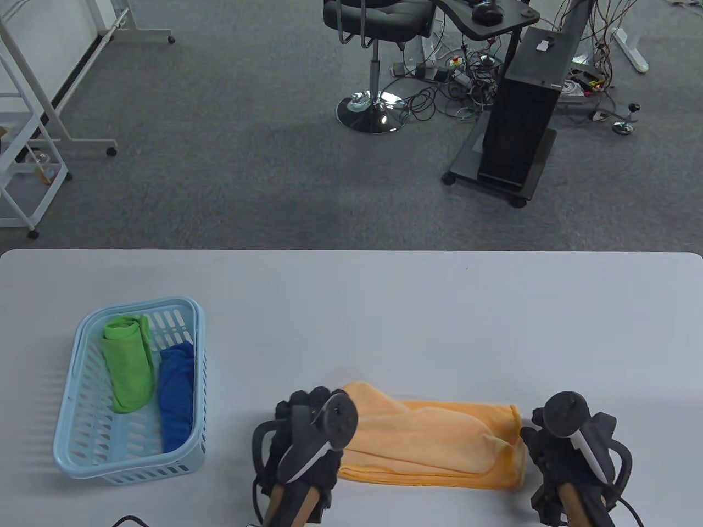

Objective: Roll rectangular towel into towel roll

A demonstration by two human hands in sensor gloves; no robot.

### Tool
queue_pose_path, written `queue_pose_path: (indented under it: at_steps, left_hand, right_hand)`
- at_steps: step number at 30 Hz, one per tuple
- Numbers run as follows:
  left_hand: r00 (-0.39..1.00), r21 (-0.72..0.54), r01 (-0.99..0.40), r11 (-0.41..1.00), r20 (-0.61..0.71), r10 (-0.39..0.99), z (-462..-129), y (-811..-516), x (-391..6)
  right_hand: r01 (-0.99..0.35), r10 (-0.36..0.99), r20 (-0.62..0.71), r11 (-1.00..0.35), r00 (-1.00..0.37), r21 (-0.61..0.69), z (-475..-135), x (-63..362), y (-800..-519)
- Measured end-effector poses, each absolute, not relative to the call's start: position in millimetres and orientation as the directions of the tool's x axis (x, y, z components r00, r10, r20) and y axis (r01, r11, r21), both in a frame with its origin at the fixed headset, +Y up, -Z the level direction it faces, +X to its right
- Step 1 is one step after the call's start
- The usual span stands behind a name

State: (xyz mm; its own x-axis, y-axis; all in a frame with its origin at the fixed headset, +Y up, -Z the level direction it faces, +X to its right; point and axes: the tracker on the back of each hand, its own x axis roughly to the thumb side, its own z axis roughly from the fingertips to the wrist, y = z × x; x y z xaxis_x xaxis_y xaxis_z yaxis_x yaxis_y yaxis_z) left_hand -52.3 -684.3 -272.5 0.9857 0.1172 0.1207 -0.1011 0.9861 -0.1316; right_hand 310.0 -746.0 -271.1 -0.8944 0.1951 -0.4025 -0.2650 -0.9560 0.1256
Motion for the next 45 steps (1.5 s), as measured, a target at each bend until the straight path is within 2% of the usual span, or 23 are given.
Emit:
queue_pose_path:
  at_steps: [2, 6, 10, 12, 13, 14, 16, 21, 23, 27, 29, 32, 35, 37, 42, 45]
  left_hand:
    - [0.950, -0.254, -0.033, 0.967, 0.291, 0.109, -293.1, -703.7, -6.5]
    - [0.900, -0.402, 0.064, 0.913, 0.419, 0.122, -313.3, -742.9, 58.6]
    - [0.882, -0.368, 0.185, 0.911, 0.471, 0.011, -316.1, -758.9, 90.9]
    - [0.883, -0.228, 0.212, 0.950, 0.462, -0.086, -315.9, -755.0, 93.4]
    - [0.889, -0.162, 0.191, 0.968, 0.446, -0.101, -316.3, -748.0, 90.3]
    - [0.912, -0.151, 0.145, 0.978, 0.404, -0.072, -316.4, -738.2, 83.3]
    - [0.944, -0.133, 0.065, 0.989, 0.331, -0.017, -314.5, -717.0, 64.5]
    - [0.991, 0.093, -0.047, 0.995, 0.128, 0.035, -295.2, -649.7, -23.2]
    - [0.996, 0.137, -0.072, 0.988, 0.064, 0.063, -283.6, -629.9, -65.7]
    - [0.995, 0.165, 0.028, 0.986, -0.101, -0.011, -261.0, -613.3, -131.7]
    - [0.986, 0.101, 0.094, 0.990, -0.148, -0.078, -251.7, -613.3, -152.3]
    - [0.983, 0.014, 0.134, 0.991, -0.130, -0.131, -239.1, -614.4, -172.7]
    - [0.996, 0.015, 0.021, 1.000, -0.090, -0.019, -230.9, -609.1, -182.4]
    - [0.997, 0.047, -0.055, 0.997, -0.059, 0.057, -229.5, -607.0, -181.4]
    - [0.992, 0.087, -0.127, 0.988, 0.014, 0.126, -233.8, -597.7, -168.1]
    - [0.995, 0.046, -0.100, 0.994, 0.033, 0.098, -247.4, -606.5, -158.2]
  right_hand:
    - [-0.255, 0.161, -0.396, -0.947, -0.904, 0.197, -271.8, 308.7, -752.0]
    - [-0.229, 0.110, -0.378, -0.931, -0.919, 0.284, -272.4, 308.1, -763.1]
    - [-0.225, 0.111, -0.363, -0.931, -0.925, 0.289, -273.4, 300.1, -769.1]
    - [-0.137, 0.019, -0.350, -0.939, -0.936, 0.314, -274.0, 293.2, -773.2]
    - [-0.068, -0.039, -0.336, -0.952, -0.941, 0.300, -275.0, 290.6, -774.5]
    - [-0.033, -0.063, -0.328, -0.960, -0.942, 0.278, -275.8, 289.4, -774.3]
    - [-0.057, -0.037, -0.351, -0.966, -0.936, 0.252, -276.0, 289.2, -775.1]
    - [-0.030, -0.078, -0.399, -0.966, -0.914, 0.257, -274.7, 299.5, -773.7]
    - [-0.023, -0.091, -0.435, -0.968, -0.896, 0.250, -274.8, 307.4, -773.7]
    - [-0.032, -0.093, -0.495, -0.971, -0.864, 0.238, -274.8, 319.8, -774.0]
    - [-0.028, -0.103, -0.508, -0.970, -0.855, 0.243, -274.7, 323.1, -773.9]
    - [-0.018, -0.119, -0.538, -0.970, -0.834, 0.243, -273.4, 330.1, -773.5]
    - [-0.007, -0.132, -0.559, -0.971, -0.819, 0.239, -271.7, 336.1, -772.4]
    - [-0.009, -0.131, -0.562, -0.971, -0.816, 0.239, -271.4, 336.6, -772.3]
    - [-0.002, -0.140, -0.556, -0.969, -0.819, 0.247, -271.9, 335.0, -773.3]
    - [-0.006, -0.137, -0.555, -0.968, -0.820, 0.249, -271.6, 334.4, -773.2]
